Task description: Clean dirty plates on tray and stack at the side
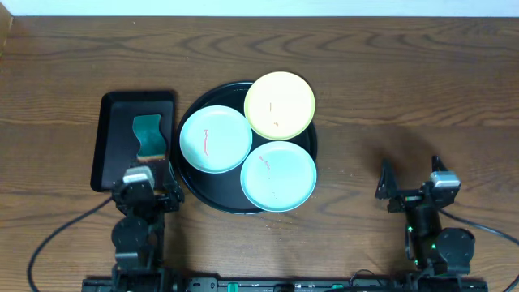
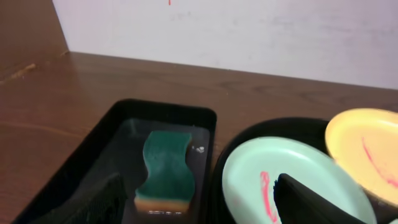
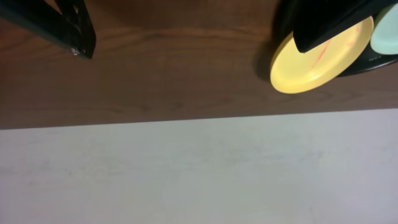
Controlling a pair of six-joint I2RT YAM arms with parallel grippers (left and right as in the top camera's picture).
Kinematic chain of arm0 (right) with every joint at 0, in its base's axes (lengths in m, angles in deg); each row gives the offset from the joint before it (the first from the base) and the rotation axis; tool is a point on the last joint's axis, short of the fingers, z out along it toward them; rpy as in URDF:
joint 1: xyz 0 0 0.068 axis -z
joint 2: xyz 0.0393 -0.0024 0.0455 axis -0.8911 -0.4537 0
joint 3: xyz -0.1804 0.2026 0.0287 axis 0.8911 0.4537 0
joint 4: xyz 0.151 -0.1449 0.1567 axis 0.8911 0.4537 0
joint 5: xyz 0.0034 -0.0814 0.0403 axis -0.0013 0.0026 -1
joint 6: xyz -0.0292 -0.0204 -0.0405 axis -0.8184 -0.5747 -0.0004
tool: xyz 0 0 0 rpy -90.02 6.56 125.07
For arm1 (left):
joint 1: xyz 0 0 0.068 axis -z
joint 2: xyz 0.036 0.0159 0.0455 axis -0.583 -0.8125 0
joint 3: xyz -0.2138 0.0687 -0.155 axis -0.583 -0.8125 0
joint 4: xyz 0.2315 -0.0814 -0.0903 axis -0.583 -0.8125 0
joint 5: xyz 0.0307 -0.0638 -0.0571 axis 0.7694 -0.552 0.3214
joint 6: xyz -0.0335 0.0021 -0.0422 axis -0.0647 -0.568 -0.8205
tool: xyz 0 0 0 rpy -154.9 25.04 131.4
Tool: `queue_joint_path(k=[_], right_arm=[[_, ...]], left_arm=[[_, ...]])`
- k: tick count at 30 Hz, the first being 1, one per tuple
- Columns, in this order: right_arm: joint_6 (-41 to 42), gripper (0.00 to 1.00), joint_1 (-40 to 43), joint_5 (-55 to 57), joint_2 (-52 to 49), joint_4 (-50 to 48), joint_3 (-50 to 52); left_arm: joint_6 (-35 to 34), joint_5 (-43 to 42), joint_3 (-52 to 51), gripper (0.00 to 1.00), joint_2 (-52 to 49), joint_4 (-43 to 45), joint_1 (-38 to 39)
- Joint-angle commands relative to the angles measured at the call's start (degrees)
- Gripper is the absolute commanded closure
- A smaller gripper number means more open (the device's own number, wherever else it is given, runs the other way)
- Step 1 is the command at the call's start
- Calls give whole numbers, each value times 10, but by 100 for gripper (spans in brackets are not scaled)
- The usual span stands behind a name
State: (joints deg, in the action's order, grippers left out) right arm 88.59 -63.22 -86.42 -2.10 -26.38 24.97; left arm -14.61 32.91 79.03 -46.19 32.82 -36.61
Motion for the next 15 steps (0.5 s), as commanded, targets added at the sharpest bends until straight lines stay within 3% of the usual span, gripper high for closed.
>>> queue_joint_path(k=[1, 9, 15], right_arm=[[-22, 1, 4, -1, -59, -4, -66], [-26, 1, 4, -45, -268, 15, -248], [-26, 1, 4, -106, -434, 141, -427]], left_arm=[[-1, 4, 80, 23, -58, -6, 2], [-3, -11, 276, 23, -243, -125, 2], [-3, -11, 464, 23, -395, -287, 2]])
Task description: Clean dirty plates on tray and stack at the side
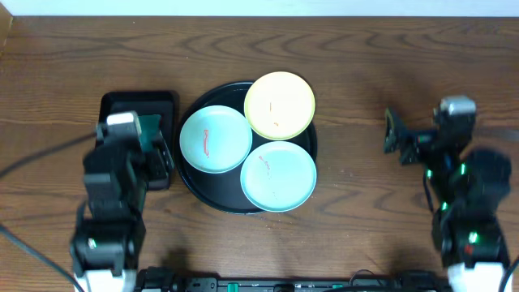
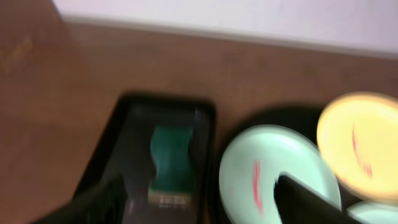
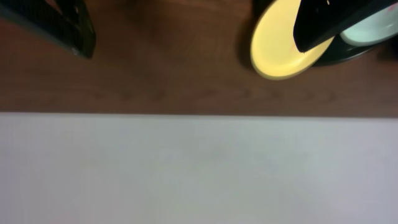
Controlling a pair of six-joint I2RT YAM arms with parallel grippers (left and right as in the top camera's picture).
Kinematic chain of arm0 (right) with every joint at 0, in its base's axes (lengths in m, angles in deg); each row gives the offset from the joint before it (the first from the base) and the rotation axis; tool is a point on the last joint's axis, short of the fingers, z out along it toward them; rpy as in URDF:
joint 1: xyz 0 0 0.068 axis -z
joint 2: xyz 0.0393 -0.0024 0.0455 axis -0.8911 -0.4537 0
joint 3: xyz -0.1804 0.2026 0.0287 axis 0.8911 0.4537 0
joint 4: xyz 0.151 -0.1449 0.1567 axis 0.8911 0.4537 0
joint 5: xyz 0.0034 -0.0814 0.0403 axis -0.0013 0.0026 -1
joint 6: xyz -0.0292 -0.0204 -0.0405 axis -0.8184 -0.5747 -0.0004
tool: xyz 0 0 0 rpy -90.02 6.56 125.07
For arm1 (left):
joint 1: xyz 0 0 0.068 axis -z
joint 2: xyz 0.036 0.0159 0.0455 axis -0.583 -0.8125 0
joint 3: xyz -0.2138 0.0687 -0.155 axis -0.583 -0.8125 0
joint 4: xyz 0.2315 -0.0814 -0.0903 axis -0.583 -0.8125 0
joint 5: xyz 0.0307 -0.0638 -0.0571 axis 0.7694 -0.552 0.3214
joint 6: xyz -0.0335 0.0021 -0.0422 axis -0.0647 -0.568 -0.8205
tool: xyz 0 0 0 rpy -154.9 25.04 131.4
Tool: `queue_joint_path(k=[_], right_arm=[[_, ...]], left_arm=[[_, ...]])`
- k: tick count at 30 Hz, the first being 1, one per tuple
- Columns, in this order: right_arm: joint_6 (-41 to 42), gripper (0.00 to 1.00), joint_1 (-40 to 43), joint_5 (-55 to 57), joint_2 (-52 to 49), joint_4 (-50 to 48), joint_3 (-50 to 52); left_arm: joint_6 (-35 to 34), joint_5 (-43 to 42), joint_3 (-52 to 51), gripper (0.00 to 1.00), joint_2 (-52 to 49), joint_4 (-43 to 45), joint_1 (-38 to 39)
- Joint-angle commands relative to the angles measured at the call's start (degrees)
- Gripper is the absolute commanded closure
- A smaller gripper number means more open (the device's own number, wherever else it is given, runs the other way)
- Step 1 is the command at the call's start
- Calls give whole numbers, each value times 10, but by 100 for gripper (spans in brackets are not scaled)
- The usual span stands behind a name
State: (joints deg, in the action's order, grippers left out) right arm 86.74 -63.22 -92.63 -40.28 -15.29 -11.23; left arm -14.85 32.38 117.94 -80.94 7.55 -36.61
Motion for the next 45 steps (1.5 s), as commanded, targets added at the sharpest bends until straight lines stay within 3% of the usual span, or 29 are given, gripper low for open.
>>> queue_joint_path(k=[1, 7, 10, 14, 21, 25, 35, 40, 43, 45], right_arm=[[-8, 1, 4, -51, -80, 59, -98], [-8, 1, 4, -94, -235, 263, -289], [-8, 1, 4, -106, -301, 362, -368], [-8, 1, 5, -106, -360, 414, -409], [23, 1, 4, -141, -408, 404, -406], [33, 14, -24, -167, -437, 384, -406], [150, 24, -187, -111, -565, 397, -496], [204, 43, -258, -100, -648, 403, -549], [233, 57, -292, -74, -680, 388, -553], [245, 61, -316, -50, -700, 377, -553]], left_arm=[[-1, -5, 110, 23, -75, -66, 2], [-29, -7, 320, 23, -240, -255, 1], [-37, -71, 408, 23, -321, -337, -4], [-37, -123, 435, 23, -386, -348, -5], [-37, -123, 435, 23, -458, -339, -5], [-32, -117, 434, 23, -481, -339, -6], [-54, -5, 434, 23, -485, -346, -6], [-116, 82, 430, 23, -485, -349, -6], [-128, 108, 429, 23, -485, -348, -6], [-128, 110, 429, 23, -485, -348, -7]])
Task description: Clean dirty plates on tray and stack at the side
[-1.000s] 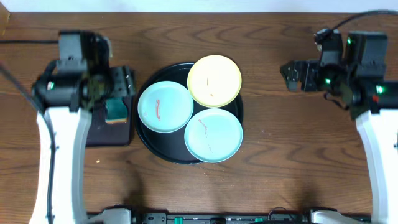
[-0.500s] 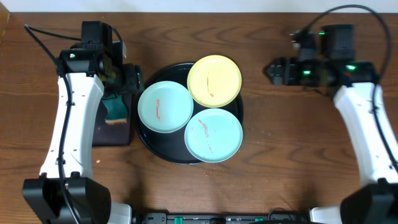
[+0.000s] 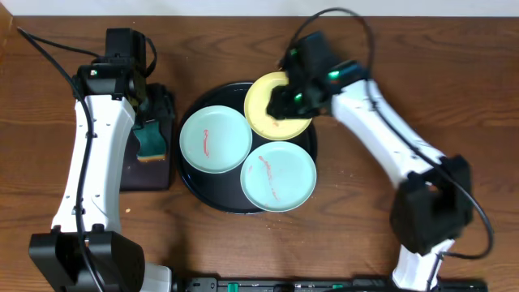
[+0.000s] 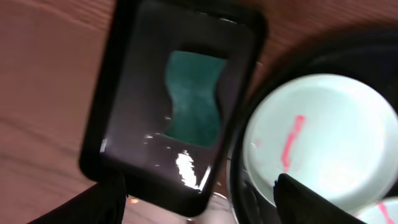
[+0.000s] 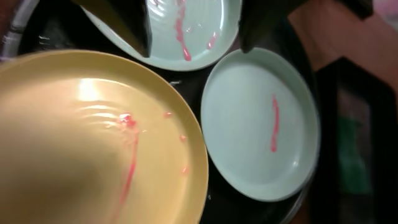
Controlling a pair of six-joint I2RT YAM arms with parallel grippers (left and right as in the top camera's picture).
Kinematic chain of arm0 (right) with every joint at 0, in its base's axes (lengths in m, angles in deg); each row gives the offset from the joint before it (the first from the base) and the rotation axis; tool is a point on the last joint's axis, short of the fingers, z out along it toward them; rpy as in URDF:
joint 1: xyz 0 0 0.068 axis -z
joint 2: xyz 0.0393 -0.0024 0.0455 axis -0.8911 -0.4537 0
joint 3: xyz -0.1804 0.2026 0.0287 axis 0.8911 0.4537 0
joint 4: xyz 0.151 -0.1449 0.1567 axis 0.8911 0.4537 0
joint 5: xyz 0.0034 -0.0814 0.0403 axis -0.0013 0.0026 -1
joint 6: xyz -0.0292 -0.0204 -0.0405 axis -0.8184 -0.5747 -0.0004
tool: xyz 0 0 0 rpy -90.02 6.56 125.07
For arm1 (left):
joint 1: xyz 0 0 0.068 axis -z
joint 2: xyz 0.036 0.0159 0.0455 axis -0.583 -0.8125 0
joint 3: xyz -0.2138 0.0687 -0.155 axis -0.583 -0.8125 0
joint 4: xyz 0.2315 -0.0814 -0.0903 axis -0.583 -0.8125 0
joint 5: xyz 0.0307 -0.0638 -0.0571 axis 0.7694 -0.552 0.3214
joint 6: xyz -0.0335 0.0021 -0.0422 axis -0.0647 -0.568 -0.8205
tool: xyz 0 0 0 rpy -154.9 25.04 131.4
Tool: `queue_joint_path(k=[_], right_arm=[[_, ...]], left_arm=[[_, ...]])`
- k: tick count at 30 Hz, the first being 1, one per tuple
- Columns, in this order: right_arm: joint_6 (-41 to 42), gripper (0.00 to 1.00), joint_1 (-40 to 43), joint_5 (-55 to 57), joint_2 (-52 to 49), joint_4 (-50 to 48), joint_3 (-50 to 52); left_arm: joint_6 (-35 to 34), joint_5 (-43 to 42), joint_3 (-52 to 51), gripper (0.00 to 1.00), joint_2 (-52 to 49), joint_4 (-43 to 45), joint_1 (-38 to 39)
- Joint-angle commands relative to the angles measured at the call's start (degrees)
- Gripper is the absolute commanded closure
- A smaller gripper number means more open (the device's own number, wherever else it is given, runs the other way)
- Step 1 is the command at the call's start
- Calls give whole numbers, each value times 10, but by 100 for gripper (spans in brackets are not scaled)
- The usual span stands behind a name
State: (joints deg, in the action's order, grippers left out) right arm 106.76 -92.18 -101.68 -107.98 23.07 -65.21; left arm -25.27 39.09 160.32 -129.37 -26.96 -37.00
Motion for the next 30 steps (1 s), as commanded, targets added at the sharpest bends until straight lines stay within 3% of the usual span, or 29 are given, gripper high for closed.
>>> queue_joint_path(k=[1, 14, 30], right_arm=[[50, 62, -38, 50, -33, -12, -13], [67, 80, -104, 112, -101, -52, -13], [78, 85, -116, 151, -132, -70, -13]], left_arm=[[-23, 43, 6, 23, 0, -3, -3], [-6, 35, 6, 23, 0, -7, -19], [0, 36, 3, 23, -10, -7, -19]])
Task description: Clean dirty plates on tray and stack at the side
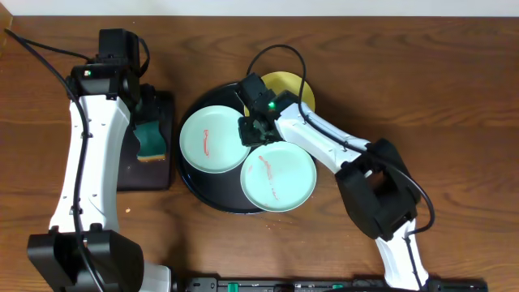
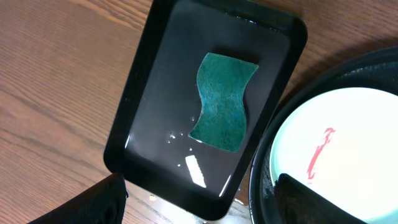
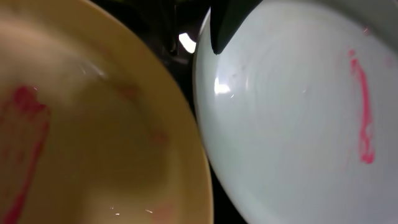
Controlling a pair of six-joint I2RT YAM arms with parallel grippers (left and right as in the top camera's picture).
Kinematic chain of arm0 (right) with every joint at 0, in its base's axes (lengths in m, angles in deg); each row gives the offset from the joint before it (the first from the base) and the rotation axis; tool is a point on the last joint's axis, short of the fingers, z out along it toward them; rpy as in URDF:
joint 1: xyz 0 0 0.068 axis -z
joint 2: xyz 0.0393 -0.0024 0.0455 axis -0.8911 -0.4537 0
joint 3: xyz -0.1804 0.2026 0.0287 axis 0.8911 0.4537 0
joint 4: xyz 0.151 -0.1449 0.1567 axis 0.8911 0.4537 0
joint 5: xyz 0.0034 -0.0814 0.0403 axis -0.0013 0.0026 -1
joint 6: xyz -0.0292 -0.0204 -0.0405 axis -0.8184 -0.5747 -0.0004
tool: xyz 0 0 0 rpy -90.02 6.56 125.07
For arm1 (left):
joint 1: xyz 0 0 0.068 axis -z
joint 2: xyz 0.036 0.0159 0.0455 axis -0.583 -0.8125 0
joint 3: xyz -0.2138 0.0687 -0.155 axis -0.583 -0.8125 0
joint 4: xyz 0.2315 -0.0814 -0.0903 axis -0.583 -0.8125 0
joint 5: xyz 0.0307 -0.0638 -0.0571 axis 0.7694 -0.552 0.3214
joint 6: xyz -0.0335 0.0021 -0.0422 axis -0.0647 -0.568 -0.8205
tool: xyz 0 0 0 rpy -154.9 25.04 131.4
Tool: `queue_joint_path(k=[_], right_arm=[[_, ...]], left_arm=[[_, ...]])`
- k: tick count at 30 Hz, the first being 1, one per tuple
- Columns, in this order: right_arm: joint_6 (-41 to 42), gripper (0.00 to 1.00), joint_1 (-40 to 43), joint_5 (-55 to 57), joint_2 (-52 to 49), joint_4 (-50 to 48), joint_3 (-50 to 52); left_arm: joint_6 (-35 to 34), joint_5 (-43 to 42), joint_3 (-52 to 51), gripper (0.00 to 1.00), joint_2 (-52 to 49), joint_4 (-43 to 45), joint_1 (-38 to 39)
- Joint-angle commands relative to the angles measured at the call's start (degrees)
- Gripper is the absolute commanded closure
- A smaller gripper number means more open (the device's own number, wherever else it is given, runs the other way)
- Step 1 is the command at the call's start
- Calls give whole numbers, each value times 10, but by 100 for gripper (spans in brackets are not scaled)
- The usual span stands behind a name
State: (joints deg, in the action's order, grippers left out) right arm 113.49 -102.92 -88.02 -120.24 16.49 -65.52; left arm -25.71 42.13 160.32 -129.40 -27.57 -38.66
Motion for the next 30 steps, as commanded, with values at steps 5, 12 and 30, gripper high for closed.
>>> queue_joint_path(k=[5, 12, 30], right_arm=[[11, 87, -10, 18, -25, -16, -10], [15, 98, -10, 18, -41, -21, -10], [14, 99, -10, 18, -41, -21, -10]], left_arm=[[5, 5, -8, 23, -10, 9, -3], [5, 5, -20, 26, -10, 10, -3], [110, -70, -136, 48, -14, 117, -57]])
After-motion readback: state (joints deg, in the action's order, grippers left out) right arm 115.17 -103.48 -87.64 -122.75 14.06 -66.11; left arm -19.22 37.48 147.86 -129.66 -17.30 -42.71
